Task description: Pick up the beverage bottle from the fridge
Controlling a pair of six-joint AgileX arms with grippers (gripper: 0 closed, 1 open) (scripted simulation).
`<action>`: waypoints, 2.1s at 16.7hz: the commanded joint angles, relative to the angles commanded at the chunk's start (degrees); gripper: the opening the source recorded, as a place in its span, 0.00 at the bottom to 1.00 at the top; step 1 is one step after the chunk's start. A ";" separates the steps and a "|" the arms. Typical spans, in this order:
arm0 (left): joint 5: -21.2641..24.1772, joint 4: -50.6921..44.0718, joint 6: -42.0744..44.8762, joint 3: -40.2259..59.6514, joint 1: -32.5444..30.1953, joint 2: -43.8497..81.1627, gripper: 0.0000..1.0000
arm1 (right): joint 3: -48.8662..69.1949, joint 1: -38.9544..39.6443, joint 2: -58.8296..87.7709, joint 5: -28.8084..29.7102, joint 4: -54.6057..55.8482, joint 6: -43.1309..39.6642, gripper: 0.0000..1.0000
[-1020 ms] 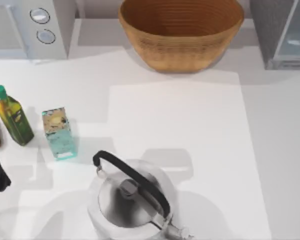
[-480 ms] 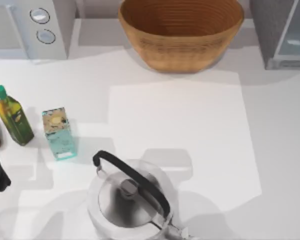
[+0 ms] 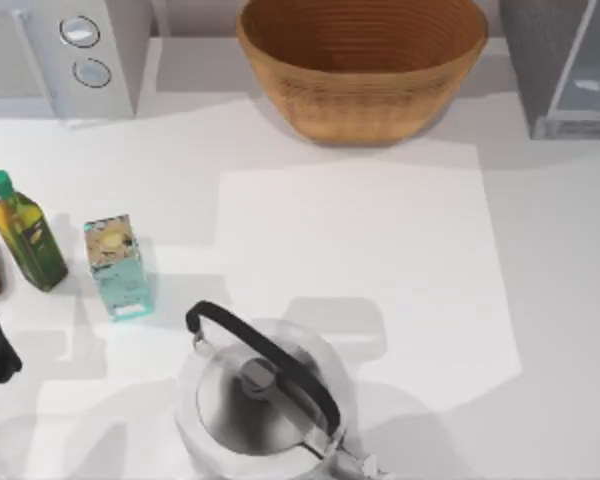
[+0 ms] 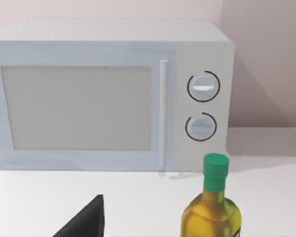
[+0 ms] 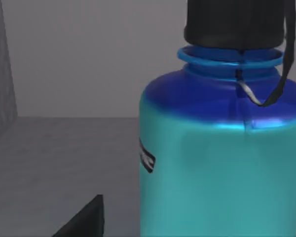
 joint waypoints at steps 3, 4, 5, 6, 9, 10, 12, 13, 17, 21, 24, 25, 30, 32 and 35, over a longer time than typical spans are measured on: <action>0.00 0.00 0.00 0.00 0.00 0.00 1.00 | 6.87 0.79 3.19 0.82 -3.27 -0.02 1.00; 0.00 0.00 0.00 0.00 0.00 0.00 1.00 | 9.37 1.08 4.31 1.12 -4.49 -0.03 1.00; 0.00 0.00 0.00 0.00 0.00 0.00 1.00 | 11.53 1.37 5.29 1.41 -5.65 -0.05 1.00; 0.00 0.00 0.00 0.00 0.00 0.00 1.00 | 13.11 1.61 6.01 1.67 -6.63 -0.06 1.00; 0.00 0.00 0.00 0.00 0.00 0.00 1.00 | 14.43 1.85 6.68 1.91 -7.55 -0.08 1.00; 0.00 0.00 0.00 0.00 0.00 0.00 1.00 | 14.43 1.85 6.68 1.91 -7.55 -0.08 1.00; 0.00 0.00 0.00 0.00 0.00 0.00 1.00 | 14.43 1.85 6.68 1.91 -7.55 -0.08 0.92; 0.00 0.00 0.00 0.00 0.00 0.00 1.00 | 14.43 1.85 6.68 1.91 -7.55 -0.08 0.85; 0.00 0.00 0.00 0.00 0.00 0.00 1.00 | 14.43 1.85 6.68 1.91 -7.55 -0.08 0.55; 0.00 0.00 0.00 0.00 0.00 0.00 1.00 | 14.43 1.85 6.68 1.91 -7.55 -0.08 0.25; 0.00 0.00 0.00 0.00 0.00 0.00 1.00 | 14.43 1.85 6.68 1.91 -7.55 -0.08 0.02; 0.00 0.00 0.00 0.00 0.00 0.00 1.00 | 14.43 1.85 6.68 1.91 -7.55 -0.08 0.00; 0.00 0.00 0.00 0.00 0.00 0.00 1.00 | 14.43 1.85 6.68 1.91 -7.55 -0.08 0.00; 0.00 0.00 0.00 0.00 0.00 0.00 1.00 | 14.43 1.85 6.68 1.91 -7.55 -0.08 0.00; 0.00 0.00 0.00 0.00 0.00 0.00 1.00 | 14.43 1.70 5.65 1.87 -8.56 -0.02 0.00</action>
